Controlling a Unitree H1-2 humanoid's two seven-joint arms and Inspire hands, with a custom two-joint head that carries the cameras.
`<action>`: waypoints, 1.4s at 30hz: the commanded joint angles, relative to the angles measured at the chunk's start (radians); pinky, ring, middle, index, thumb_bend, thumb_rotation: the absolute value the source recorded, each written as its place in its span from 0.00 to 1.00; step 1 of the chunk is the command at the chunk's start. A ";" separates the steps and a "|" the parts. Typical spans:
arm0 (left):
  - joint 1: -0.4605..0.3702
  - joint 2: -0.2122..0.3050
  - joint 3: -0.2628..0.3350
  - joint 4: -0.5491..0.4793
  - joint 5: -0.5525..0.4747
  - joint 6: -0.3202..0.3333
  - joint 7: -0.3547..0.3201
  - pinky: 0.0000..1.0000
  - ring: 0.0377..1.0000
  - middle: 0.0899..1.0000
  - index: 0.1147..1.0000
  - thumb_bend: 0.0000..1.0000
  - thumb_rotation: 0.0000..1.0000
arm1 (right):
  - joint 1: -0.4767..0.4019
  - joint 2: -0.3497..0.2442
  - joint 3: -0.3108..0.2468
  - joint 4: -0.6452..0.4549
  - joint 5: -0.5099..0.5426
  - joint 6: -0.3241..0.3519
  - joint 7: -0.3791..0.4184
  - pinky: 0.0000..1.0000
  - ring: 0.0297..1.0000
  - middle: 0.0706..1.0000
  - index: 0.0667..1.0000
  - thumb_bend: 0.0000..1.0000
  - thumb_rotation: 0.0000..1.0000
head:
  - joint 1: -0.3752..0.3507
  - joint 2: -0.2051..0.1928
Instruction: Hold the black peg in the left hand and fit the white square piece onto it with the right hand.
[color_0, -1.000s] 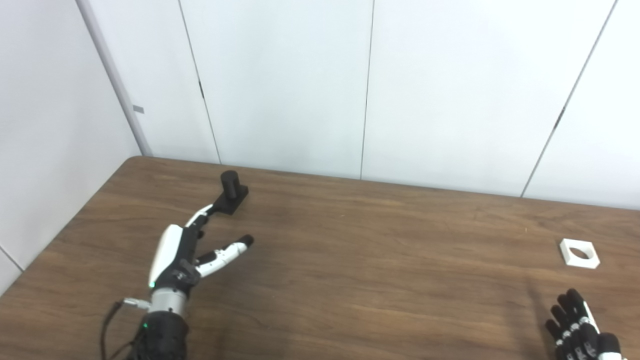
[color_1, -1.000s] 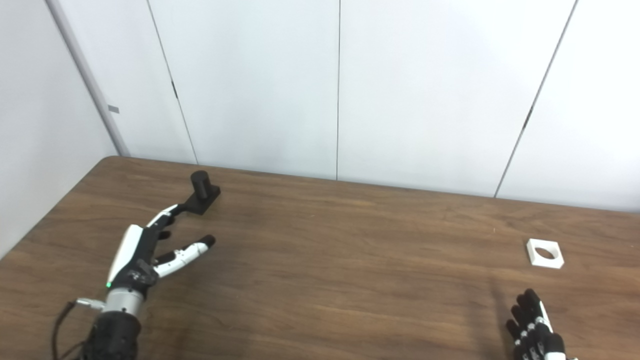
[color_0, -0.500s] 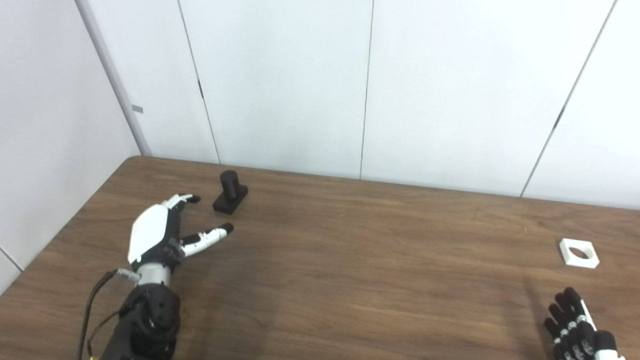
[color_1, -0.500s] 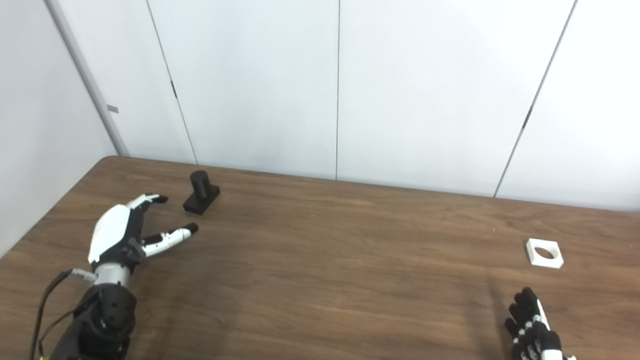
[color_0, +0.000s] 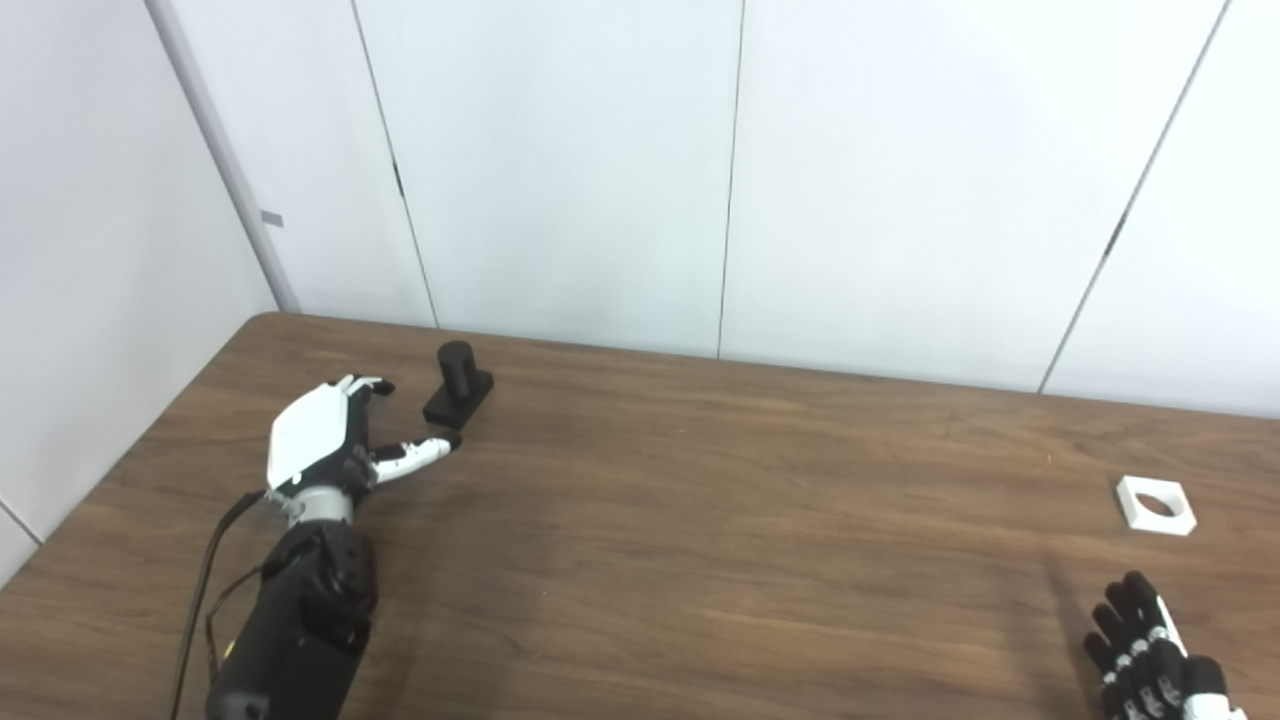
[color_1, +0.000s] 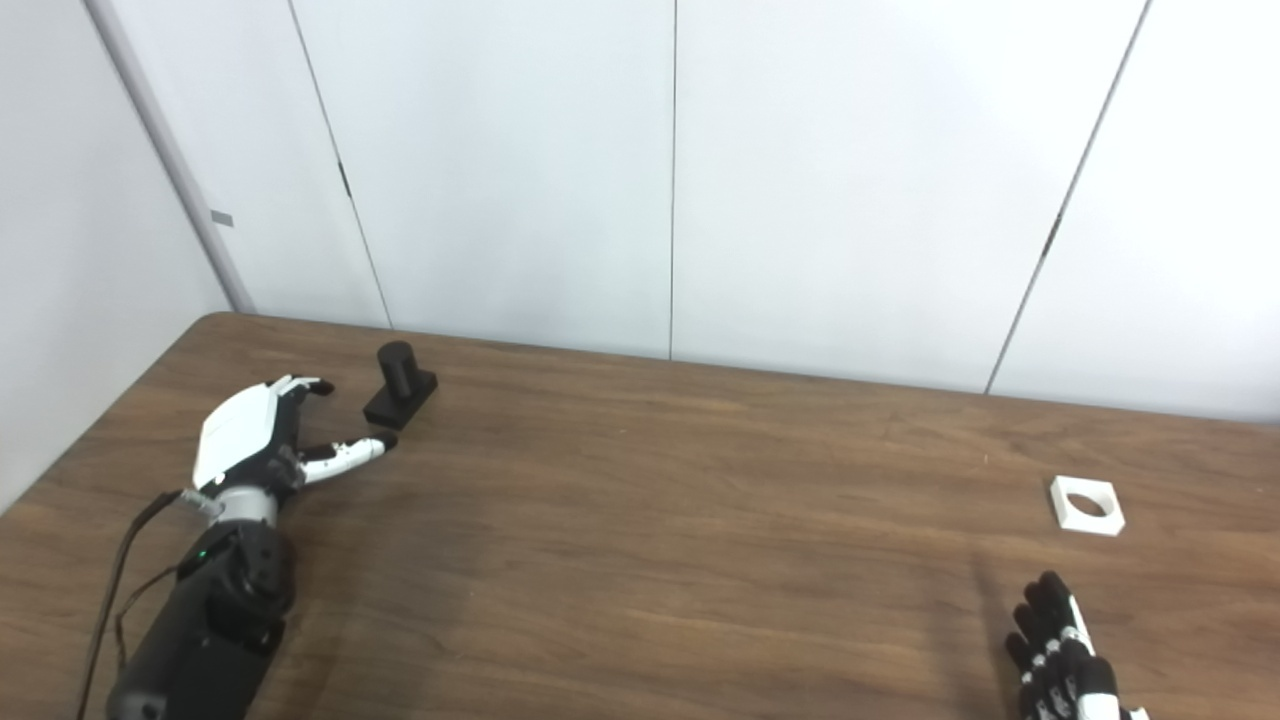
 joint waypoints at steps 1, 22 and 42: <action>-0.057 0.029 -0.006 0.016 0.003 -0.009 0.031 1.00 0.98 0.93 0.79 0.89 0.53 | 0.006 0.004 0.005 -0.013 -0.007 0.001 0.000 1.00 1.00 1.00 1.00 0.61 1.00 | 0.000 0.001; -0.201 -0.009 -0.054 0.211 -0.088 0.008 0.063 1.00 0.98 0.93 0.79 0.87 0.49 | 0.016 0.001 0.000 -0.030 -0.007 0.013 -0.006 1.00 1.00 1.00 1.00 0.59 1.00 | 0.002 0.013; -0.236 -0.002 -0.093 0.279 -0.099 0.028 0.104 1.00 0.99 0.94 0.77 0.85 0.45 | 0.014 0.002 -0.004 -0.036 -0.005 0.017 -0.010 1.00 1.00 1.00 1.00 0.61 1.00 | 0.006 0.019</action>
